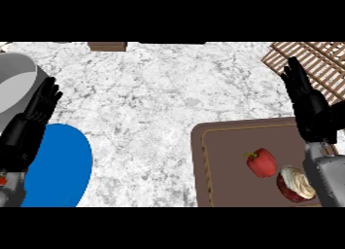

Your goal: Pick the bell pepper from the tray and place it in the tiered shelf

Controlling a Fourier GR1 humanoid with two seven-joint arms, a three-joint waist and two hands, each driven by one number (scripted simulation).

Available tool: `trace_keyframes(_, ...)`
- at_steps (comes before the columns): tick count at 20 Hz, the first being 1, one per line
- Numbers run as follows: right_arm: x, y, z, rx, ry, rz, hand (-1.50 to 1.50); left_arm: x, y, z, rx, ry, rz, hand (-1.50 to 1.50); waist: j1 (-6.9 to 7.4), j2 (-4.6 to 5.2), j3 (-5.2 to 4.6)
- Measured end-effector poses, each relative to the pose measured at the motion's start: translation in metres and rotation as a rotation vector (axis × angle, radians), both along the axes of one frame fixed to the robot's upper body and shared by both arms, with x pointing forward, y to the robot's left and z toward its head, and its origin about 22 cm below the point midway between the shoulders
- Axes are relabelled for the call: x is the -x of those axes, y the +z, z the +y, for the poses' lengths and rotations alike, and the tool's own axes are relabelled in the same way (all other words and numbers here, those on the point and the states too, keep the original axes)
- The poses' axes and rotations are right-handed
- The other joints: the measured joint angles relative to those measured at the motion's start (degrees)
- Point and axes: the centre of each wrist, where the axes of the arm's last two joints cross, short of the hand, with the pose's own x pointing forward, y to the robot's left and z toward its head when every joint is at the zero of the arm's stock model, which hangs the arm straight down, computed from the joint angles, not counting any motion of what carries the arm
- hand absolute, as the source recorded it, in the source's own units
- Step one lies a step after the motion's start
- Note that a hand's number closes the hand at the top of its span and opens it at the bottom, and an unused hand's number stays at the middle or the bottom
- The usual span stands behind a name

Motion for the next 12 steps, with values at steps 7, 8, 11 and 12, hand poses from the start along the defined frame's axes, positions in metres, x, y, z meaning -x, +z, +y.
trace_keyframes(7, -0.011, 0.072, 0.01, 0.226, 0.409, -0.273, 1.5, -0.009, -0.002, -0.009, 0.077, 0.037, 0.059, 0.0, 0.31, 0.22, 0.78)
trace_keyframes(8, -0.016, 0.073, 0.005, 0.239, 0.414, -0.271, -1.5, -0.012, -0.003, -0.012, 0.093, 0.04, 0.083, 0.0, 0.25, 0.25, 0.81)
trace_keyframes(11, -0.025, 0.064, -0.003, 0.126, 0.543, -0.207, -1.5, -0.019, -0.001, -0.015, 0.125, 0.045, 0.118, 0.0, 0.37, 0.56, 0.96)
trace_keyframes(12, -0.029, 0.065, -0.007, 0.091, 0.598, -0.206, -1.5, -0.021, -0.001, -0.016, 0.133, 0.044, 0.124, 0.0, 0.42, 0.66, 0.99)
